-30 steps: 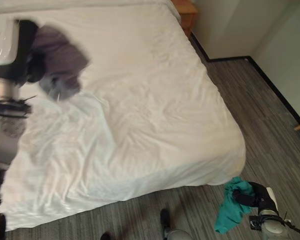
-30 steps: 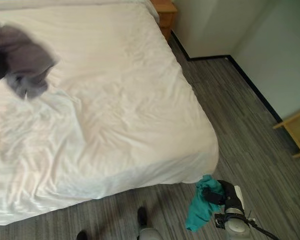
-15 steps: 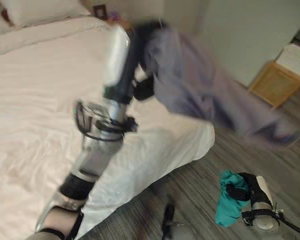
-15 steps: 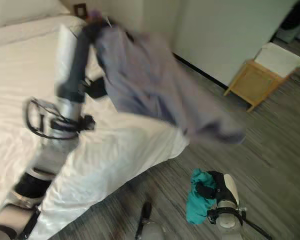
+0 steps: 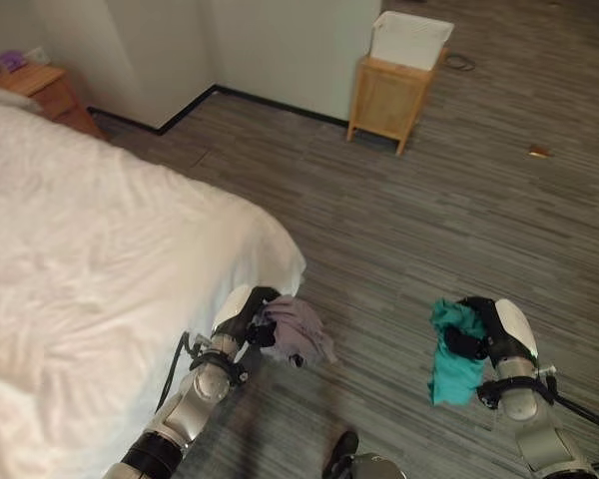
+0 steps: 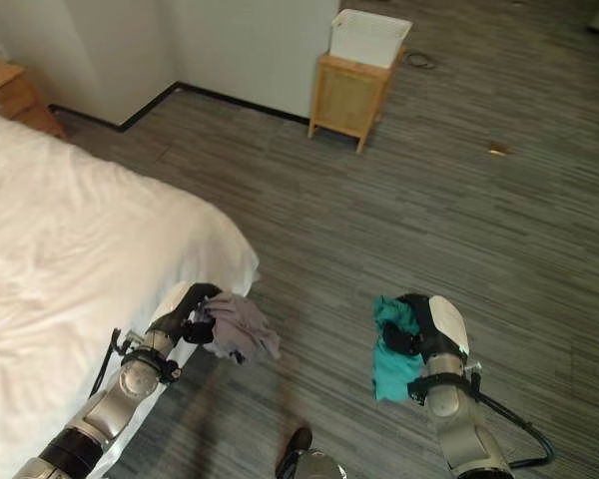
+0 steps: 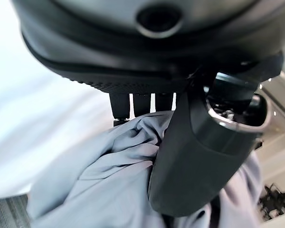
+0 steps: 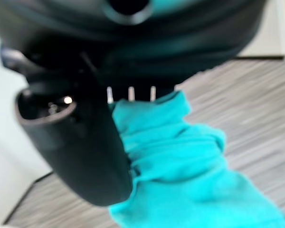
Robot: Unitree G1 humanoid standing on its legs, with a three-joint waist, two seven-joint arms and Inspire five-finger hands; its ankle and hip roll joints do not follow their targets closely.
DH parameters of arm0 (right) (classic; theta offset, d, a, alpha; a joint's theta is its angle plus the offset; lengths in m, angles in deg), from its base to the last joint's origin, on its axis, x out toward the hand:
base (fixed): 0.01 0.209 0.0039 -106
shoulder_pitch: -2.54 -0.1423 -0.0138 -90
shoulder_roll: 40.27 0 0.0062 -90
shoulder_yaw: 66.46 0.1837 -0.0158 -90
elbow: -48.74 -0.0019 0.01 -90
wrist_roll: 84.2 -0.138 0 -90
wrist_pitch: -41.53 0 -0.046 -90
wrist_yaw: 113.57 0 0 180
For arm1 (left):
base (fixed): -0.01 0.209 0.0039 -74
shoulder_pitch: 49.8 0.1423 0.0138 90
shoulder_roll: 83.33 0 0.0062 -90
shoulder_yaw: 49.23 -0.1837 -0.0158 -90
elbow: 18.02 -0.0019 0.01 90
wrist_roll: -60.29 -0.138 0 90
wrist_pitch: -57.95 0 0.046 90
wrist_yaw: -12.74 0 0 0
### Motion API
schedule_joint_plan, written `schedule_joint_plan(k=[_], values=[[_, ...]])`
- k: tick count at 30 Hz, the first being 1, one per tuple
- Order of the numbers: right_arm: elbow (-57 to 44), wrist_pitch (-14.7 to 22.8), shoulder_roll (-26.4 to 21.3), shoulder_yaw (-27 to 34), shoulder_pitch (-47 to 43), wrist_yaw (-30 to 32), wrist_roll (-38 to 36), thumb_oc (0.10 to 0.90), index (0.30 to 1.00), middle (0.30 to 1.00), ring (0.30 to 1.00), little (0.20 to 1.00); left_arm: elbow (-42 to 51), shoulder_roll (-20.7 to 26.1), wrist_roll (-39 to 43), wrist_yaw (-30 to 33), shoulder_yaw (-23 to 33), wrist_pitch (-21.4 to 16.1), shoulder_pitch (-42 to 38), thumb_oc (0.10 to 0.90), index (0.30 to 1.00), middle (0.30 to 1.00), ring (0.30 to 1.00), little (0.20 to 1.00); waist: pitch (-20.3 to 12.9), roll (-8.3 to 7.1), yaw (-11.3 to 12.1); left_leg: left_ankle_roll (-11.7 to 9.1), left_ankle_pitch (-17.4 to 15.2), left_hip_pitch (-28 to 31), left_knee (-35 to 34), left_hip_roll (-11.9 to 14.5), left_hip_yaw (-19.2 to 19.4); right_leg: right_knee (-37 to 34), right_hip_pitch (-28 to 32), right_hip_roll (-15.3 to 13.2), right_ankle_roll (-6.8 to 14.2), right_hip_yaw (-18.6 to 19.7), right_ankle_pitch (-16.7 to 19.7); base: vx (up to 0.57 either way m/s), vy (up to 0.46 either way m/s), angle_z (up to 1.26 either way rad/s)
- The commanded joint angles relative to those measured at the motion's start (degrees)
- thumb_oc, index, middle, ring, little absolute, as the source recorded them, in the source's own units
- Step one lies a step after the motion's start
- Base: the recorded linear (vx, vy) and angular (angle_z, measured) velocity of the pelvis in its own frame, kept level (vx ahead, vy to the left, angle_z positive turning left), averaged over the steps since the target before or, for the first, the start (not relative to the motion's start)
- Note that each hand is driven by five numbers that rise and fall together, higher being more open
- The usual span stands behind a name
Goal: Pick up bed clothes into laundry basket.
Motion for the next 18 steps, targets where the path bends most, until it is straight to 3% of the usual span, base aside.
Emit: schedule_joint_plan(k=[1,2,3,4,6,7,8,9,10,12,13,15,16,17,18], values=[[-10.15,4.54,-6.32,0.32,-3.48,1.72,3.34,0.4,0.3,0.3,0.3,0.3,6.96,-1.38,0.42,5.59,7.5,-5.64,-5.5,0.4,0.3,0.3,0.3,0.3,-3.6,1.91,3.65,-4.55,9.86,-4.4,2.23,3.07,-10.76,-14.78,11.87,-5.92,11.03,5.65,5.8,0.19,-0.277,-1.35],[-10.42,4.61,-7.03,-0.17,-3.11,1.07,4.13,0.4,0.3,0.3,0.3,0.3,7.98,-1.89,2.64,5.06,8.46,-6.56,-2.93,0.4,0.3,0.3,0.3,0.3,-3.0,1.93,4.7,-2.5,7.09,-7.58,4.6,-0.06,-19.52,-14.78,11.56,-4.96,10.26,8.57,4.54,0.22,-0.257,-1.87],[-11.19,4.89,-7.06,-0.67,-3.15,0.71,4.48,0.4,0.3,0.3,0.3,0.3,9.5,-2.17,4.12,4.8,8.85,-7.17,-0.8,0.4,0.3,0.3,0.3,0.3,-2.33,1.72,5.5,-0.2,2.87,-9.84,5.72,-3.25,-25.84,-14.78,11.58,-4.56,9.88,11.07,3.84,0.25,-0.252,-1.91],[-11.17,5.22,-7.19,-1.19,-3.51,0.6,4.75,0.4,0.3,0.3,0.3,0.3,10.62,-2.54,4.63,4.32,8.73,-7.43,0.72,0.4,0.3,0.3,0.3,0.3,-1.91,1.53,6.2,0.75,0.35,-11.34,6.25,-5.43,-28.71,-14.78,11.93,-4.29,9.57,12.13,3.6,0.2,-0.177,-1.26],[-10.8,5.66,-7.72,-2.4,-5.88,1.05,5.19,0.4,0.3,0.3,0.3,0.3,12.78,-3.32,6.11,3.57,8.93,-7.75,1.69,0.4,0.3,0.3,0.3,0.3,-0.07,1.31,7.51,1.63,-1.23,-16.65,7.88,-8.97,-28.81,-14.78,12.84,-4.08,8.73,12.51,3.17,0.16,-0.216,-0.68],[-10.68,5.68,-7.75,-2.48,-6.08,1.08,5.17,0.4,0.3,0.3,0.3,0.3,12.78,-3.32,6.15,3.54,9.01,-7.75,1.62,0.4,0.3,0.3,0.3,0.3,-0.12,1.29,7.41,1.68,-1.39,-17.0,8.25,-8.98,-28.87,-14.78,12.7,-4.13,8.73,12.47,3.13,0.22,-0.28,-0.28],[-12.5,7.42,-12.02,2.13,-6.18,1.13,0.0,0.4,0.3,0.3,0.3,0.3,13.34,-3.32,8.53,3.97,10.32,-8.22,1.44,0.4,0.3,0.3,0.3,0.3,1.15,0.26,8.15,2.1,-0.87,-23.81,8.94,-11.38,-27.43,-14.78,13.53,-3.25,8.08,12.8,2.3,0.14,-0.142,0.16],[-12.47,7.28,-12.05,2.1,-6.39,1.15,-0.06,0.4,0.3,0.3,0.3,0.3,13.25,-3.29,8.65,3.98,10.33,-8.19,1.21,0.4,0.3,0.3,0.3,0.3,0.95,0.21,8.23,2.19,-1.1,-24.31,9.29,-11.35,-27.35,-14.78,13.15,-3.31,8.09,12.9,2.25,0.39,-0.227,0.26],[-11.95,7.27,-9.16,-1.79,-8.77,0.33,-0.29,0.4,0.3,0.3,0.3,0.3,14.6,-3.08,9.68,4.37,9.88,-7.73,0.63,0.4,0.3,0.3,0.3,0.3,1.38,0.32,10.69,1.93,1.71,-27.97,6.29,-13.95,-27.61,-14.78,14.92,-1.03,8.18,14.43,1.02,0.26,-0.083,-0.03],[-11.59,7.32,-8.98,-2.18,-9.26,0.44,-0.27,0.4,0.3,0.3,0.3,0.3,14.71,-2.87,9.75,4.33,10.1,-7.64,0.69,0.4,0.3,0.3,0.3,0.3,1.38,-0.02,10.78,1.87,2.08,-27.65,5.62,-14.05,-27.3,-14.78,14.78,-1.16,8.14,14.72,1.01,0.3,-0.038,-0.4],[-11.12,7.36,-8.2,-4.9,-12.17,-0.01,-0.11,0.4,0.3,0.3,0.3,0.3,16.57,-2.87,12.37,2.77,9.37,-8.23,1.45,0.4,0.3,0.3,0.3,0.3,1.44,0.97,13.85,1.27,6.91,-31.06,-0.47,-13.99,-26.38,-14.78,17.29,0.9,8.15,16.05,-0.55,0.54,0.021,-0.89],[-10.2,7.33,-7.67,-6.69,-14.73,-0.21,-0.33,0.4,0.3,0.3,0.3,0.3,17.95,-2.87,14.13,2.13,9.63,-7.9,2.88,0.4,0.3,0.3,0.3,0.3,1.1,0.38,16.09,0.33,9.32,-32.35,-4.91,-12.64,-25.98,-14.78,20.4,1.12,8.77,17.88,-2.26,0.84,0.034,-1.08],[-10.0,7.01,-6.34,-8.74,-15.28,-1.61,0.9,0.4,0.3,0.3,0.3,0.3,18.64,-2.7,14.7,1.28,10.15,-7.45,4.67,0.4,0.3,0.3,0.3,0.3,-1.05,-0.66,17.5,3.1,9.17,-29.75,-7.29,-12.85,-27.11,-14.78,23.1,1.44,9.49,19.56,-2.58,0.98,0.043,-0.86],[-10.1,7.21,-5.8,-9.24,-15.35,-1.57,1.6,0.4,0.3,0.3,0.3,0.3,18.71,-2.6,14.49,1.01,9.9,-7.29,4.53,0.4,0.3,0.3,0.3,0.3,-1.68,-2.07,17.94,3.92,9.52,-29.28,-7.32,-13.42,-27.75,-14.78,24.59,1.46,9.35,20.12,-1.92,0.76,0.04,-0.9],[-10.08,7.22,-5.72,-9.24,-15.34,-1.55,1.63,0.4,0.3,0.3,0.3,0.3,18.72,-2.53,14.5,1.01,9.9,-7.29,4.54,0.4,0.3,0.3,0.3,0.3,-1.64,-2.22,17.97,3.94,9.48,-29.19,-7.34,-13.51,-27.67,-14.78,24.66,1.34,9.39,20.14,-1.96,0.49,-0.025,-0.52]])
